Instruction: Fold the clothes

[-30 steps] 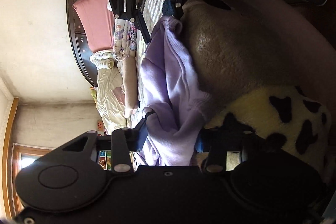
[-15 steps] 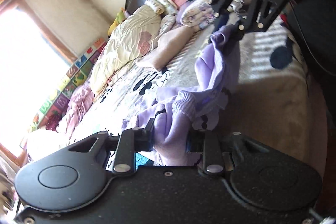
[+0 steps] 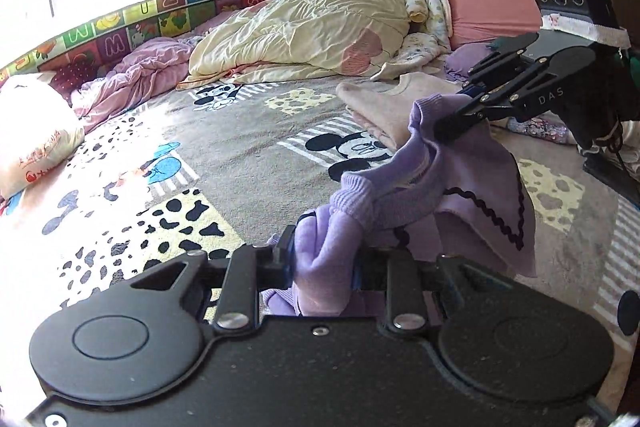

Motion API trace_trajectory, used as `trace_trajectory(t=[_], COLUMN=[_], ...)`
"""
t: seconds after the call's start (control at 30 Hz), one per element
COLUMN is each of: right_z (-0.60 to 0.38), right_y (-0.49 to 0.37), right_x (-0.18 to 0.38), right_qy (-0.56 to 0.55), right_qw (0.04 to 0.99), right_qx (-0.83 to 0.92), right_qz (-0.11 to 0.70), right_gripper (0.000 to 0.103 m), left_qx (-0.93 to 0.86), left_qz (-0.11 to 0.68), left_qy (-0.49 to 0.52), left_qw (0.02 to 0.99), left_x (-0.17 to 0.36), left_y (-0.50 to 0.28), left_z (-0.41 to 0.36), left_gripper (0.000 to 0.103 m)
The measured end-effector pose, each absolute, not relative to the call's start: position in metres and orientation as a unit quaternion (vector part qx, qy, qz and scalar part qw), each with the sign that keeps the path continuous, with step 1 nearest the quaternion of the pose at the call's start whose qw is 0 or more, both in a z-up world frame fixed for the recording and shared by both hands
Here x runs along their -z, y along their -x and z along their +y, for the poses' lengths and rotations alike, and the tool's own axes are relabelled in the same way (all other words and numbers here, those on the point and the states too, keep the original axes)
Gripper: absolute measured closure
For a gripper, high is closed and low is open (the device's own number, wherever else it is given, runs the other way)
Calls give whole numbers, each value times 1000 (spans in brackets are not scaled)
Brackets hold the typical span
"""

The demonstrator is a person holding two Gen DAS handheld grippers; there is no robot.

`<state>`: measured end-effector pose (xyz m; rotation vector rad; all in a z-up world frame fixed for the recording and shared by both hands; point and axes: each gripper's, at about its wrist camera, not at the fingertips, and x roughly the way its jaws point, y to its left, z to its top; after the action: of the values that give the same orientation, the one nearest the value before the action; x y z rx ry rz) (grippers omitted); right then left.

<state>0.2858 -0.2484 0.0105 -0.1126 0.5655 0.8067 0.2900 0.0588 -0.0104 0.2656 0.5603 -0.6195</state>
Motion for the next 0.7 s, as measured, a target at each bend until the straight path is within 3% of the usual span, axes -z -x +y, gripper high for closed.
trace_trajectory(t=[0.3,0.33,0.37,0.47,0.53,0.63,0.7], right_z=[-255,-257,-260,-277,-288,-283,-266], right_y=[-377,-379,-380,-362,-338,-291,-265], right_x=[69,83,96,112,109,98,87], right_qy=[-123,-142,-159,-231,-254,-217,-155], right_qw=[878,880,885,895,909,928,939], right_qx=[-315,-297,-275,-231,-206,-226,-258], right_qz=[340,341,340,303,257,200,165], right_gripper=[81,77,67,60,51,51,51], left_qx=[243,224,202,147,123,153,195], left_qz=[340,347,340,294,258,205,181], left_qy=[-11,2,33,136,175,154,88], left_qw=[908,911,918,935,942,954,960], left_x=[75,84,90,92,83,65,55], left_y=[-365,-368,-369,-350,-322,-284,-273], left_z=[66,66,73,100,113,99,67], left_gripper=[77,75,66,53,53,52,52])
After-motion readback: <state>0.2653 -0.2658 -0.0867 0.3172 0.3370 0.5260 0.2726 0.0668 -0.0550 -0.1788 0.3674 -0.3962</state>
